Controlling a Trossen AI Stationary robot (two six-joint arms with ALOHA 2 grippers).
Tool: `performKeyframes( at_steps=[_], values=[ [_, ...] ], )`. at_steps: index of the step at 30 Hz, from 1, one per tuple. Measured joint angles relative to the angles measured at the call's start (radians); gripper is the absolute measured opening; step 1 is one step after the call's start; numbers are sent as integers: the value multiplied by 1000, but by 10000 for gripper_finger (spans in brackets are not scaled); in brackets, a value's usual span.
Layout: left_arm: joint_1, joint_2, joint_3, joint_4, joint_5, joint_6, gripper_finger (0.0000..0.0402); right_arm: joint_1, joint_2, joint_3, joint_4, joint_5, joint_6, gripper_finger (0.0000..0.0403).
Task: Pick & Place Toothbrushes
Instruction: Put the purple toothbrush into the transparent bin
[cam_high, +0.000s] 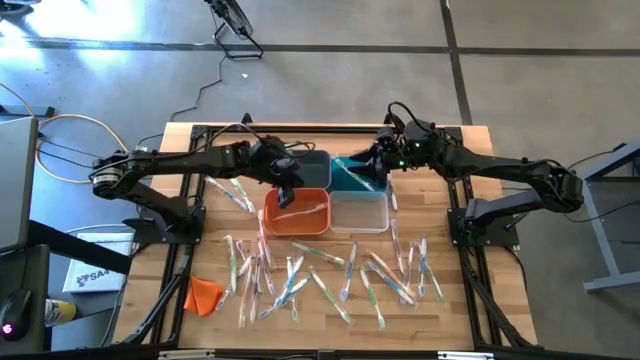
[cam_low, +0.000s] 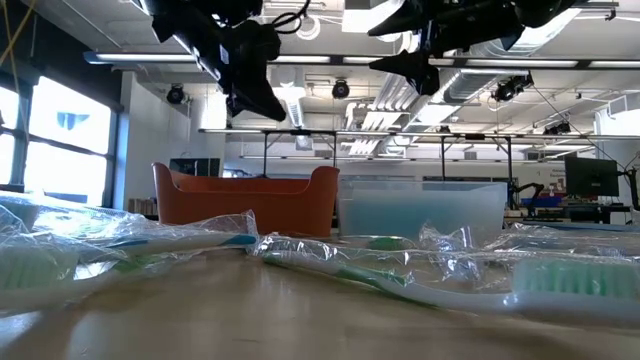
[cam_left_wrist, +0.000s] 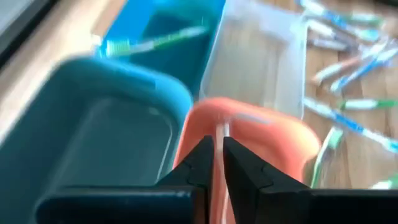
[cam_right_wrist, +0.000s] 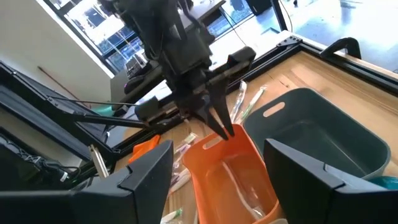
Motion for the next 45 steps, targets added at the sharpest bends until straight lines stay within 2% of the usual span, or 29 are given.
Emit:
performKeyframes(
  at_steps=[10, 17, 19, 24, 28, 32, 39, 45],
  values=[
    [12, -10, -2, 32, 1, -3, 18, 0, 0, 0, -28, -10, 2, 243],
    [73, -100, -92, 38, -10, -19, 18, 0, 0, 0, -59, -33, 5, 243],
    [78, -134, -127, 87, -10, -31, 18, 0, 0, 0, -78, -31, 5, 243],
    [77, -236, -226, 240, -8, -57, 18, 0, 0, 0, -113, 9, 5, 243],
    [77, -311, -264, 277, -14, -67, 18, 0, 0, 0, -119, 62, 5, 243],
    [77, -384, -271, 263, -17, -49, 18, 0, -1, 0, -126, 104, 29, 243],
    [130, -514, -274, 111, -10, -30, 18, 0, -39, 0, -192, 153, 51, 243],
    [192, -582, -273, 73, 83, -22, 18, 0, -100, 0, -305, 268, 77, 243]
  ],
)
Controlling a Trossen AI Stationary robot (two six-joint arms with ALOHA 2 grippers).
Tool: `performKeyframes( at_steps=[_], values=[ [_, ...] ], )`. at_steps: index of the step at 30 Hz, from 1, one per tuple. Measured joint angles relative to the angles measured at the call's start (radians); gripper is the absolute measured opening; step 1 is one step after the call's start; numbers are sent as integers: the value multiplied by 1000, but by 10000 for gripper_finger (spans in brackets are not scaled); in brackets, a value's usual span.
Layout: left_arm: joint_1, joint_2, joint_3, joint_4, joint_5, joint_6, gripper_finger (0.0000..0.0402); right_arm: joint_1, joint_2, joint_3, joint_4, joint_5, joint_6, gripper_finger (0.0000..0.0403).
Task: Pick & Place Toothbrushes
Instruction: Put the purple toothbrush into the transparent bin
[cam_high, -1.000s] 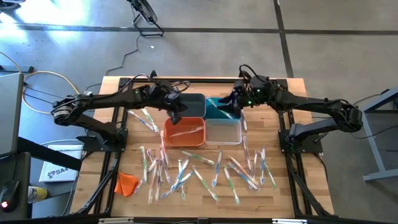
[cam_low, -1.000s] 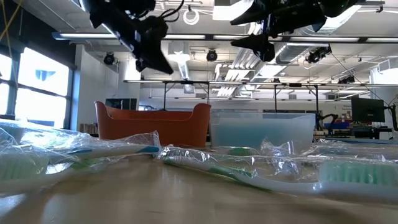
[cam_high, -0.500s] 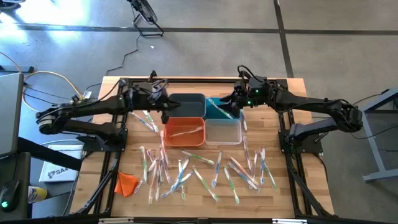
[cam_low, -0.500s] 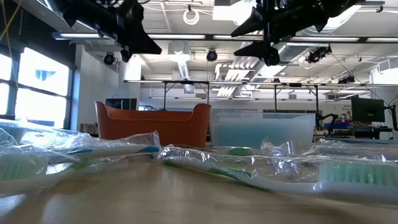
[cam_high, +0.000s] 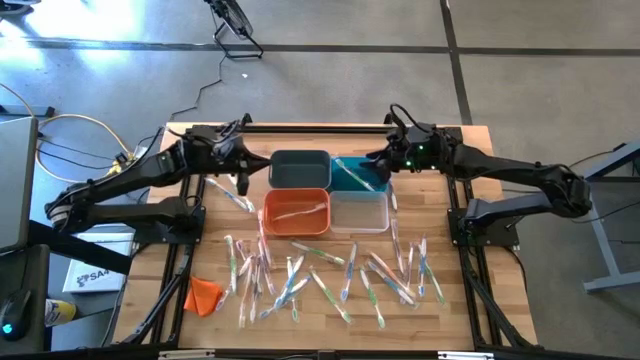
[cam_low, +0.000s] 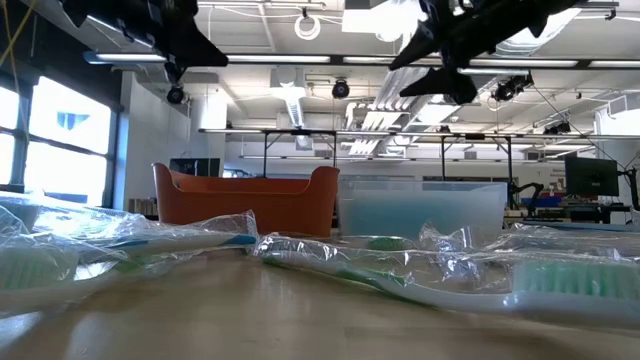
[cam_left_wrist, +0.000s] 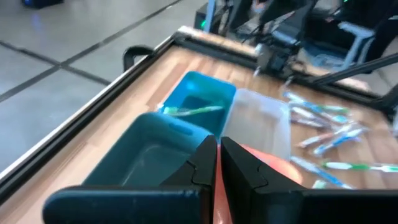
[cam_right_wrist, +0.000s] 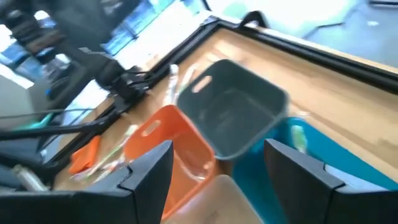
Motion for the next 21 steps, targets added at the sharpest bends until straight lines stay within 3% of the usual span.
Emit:
performKeyframes(
  at_steps=[7, 12, 15, 21],
  values=[
    [30, -15, -7, -33, 62, 1, 18, 27, -51, 0, -124, 97, 107, 243],
    [30, -14, -119, 159, 58, -42, 18, 63, -47, 0, -240, 247, 183, 243],
    [28, -10, -187, 306, 58, -86, 18, 81, -30, 0, -307, 279, 256, 243],
    [28, -10, -227, 331, 3, -139, 18, 87, -9, 0, -402, 331, 360, 243]
  ],
)
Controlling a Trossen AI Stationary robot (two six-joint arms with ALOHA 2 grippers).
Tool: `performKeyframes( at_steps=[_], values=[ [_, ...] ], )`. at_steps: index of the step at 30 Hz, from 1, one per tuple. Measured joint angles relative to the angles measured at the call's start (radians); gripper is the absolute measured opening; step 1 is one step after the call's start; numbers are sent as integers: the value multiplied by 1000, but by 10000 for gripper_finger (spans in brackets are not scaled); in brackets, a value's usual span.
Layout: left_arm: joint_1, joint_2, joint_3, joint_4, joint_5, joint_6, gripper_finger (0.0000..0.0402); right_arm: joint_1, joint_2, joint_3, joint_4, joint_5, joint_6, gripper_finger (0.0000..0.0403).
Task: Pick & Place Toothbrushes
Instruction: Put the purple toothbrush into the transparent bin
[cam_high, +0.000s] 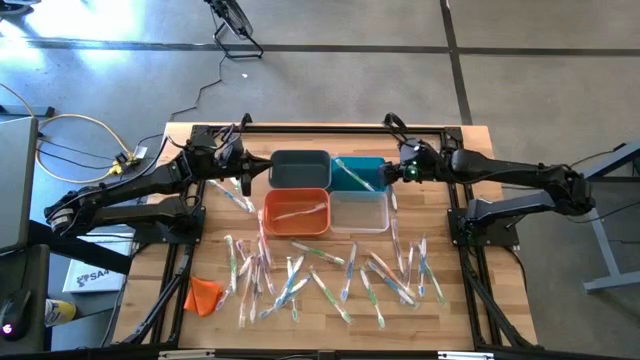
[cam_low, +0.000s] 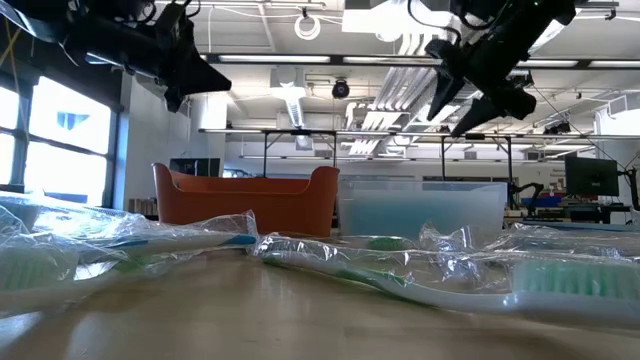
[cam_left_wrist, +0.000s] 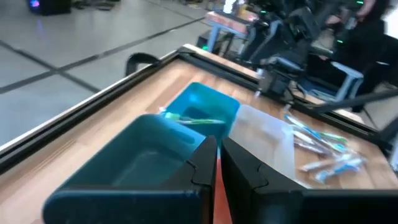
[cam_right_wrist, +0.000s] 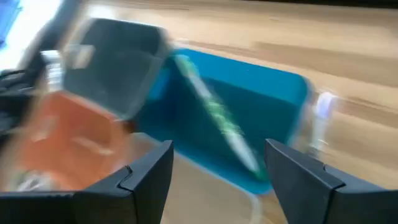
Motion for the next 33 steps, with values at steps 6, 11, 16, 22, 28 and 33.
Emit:
performKeyframes(
  at_steps=[6, 11, 16, 22, 28, 33],
  values=[
    [0, 0, 0, 34, -3, -10, 18, 5, 39, 0, -107, 50, 116, 243],
    [0, 0, 0, 34, -3, -11, 18, 24, 88, 0, -174, 47, 142, 243],
    [0, 0, 0, 32, -3, -11, 18, 41, 121, 0, -219, 20, 146, 243],
    [0, 0, 0, 31, -6, -11, 18, 42, 154, 0, -293, -9, 168, 241],
    [0, 0, 0, 31, -6, -11, 19, 42, 170, -23, -282, -31, 163, 193],
    [0, 0, 0, 31, -7, -12, 19, 42, 170, -77, -196, -26, 166, 131]
  ],
)
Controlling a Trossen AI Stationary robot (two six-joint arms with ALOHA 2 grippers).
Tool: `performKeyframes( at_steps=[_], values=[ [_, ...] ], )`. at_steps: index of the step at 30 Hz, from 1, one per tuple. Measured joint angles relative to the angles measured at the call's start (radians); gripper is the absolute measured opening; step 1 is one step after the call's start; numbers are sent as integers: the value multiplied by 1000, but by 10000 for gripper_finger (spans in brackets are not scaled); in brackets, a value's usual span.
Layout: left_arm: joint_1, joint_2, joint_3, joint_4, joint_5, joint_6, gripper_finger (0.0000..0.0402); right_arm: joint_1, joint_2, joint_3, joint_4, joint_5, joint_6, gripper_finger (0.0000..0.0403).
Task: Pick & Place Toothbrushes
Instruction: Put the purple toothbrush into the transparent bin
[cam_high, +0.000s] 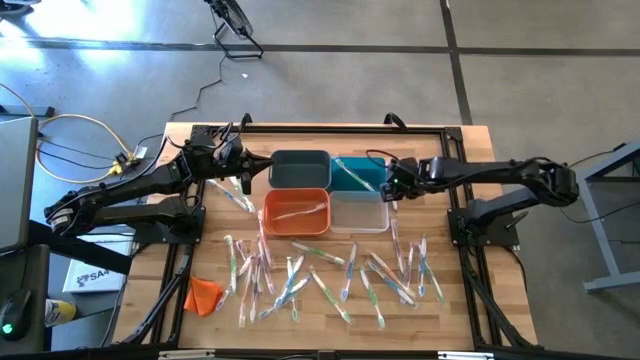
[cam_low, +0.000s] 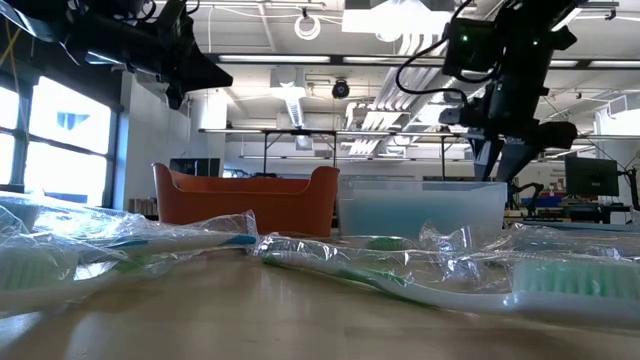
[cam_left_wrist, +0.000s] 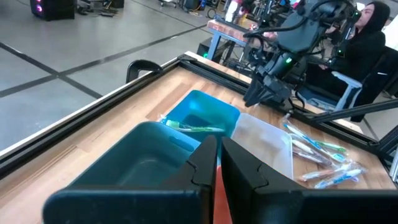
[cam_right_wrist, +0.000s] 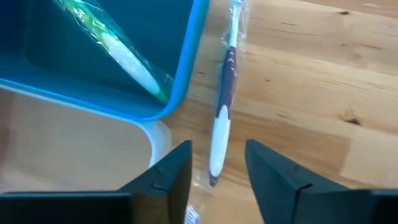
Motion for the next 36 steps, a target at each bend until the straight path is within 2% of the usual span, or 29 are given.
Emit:
performKeyframes(
  at_steps=[6, 12, 17, 22, 30, 36],
  values=[
    [0, 0, 0, 0, -1, 0, 19, 0, 0, -61, 119, 7, 2, 89],
    [0, 0, 0, 0, -2, -15, 19, 0, 0, -126, 159, 18, 44, 90],
    [0, 0, 0, 0, -2, -15, 19, 2, 0, -184, 288, 1, 47, 94],
    [0, 0, 0, 0, -1, -15, 19, 2, 0, -229, 399, -6, 50, 76],
    [0, 0, 0, 0, -1, -15, 19, 2, 0, -239, 397, -28, 49, 11],
    [0, 0, 0, 0, -17, -15, 19, 2, 6, -238, 398, -50, 50, 3]
  ],
)
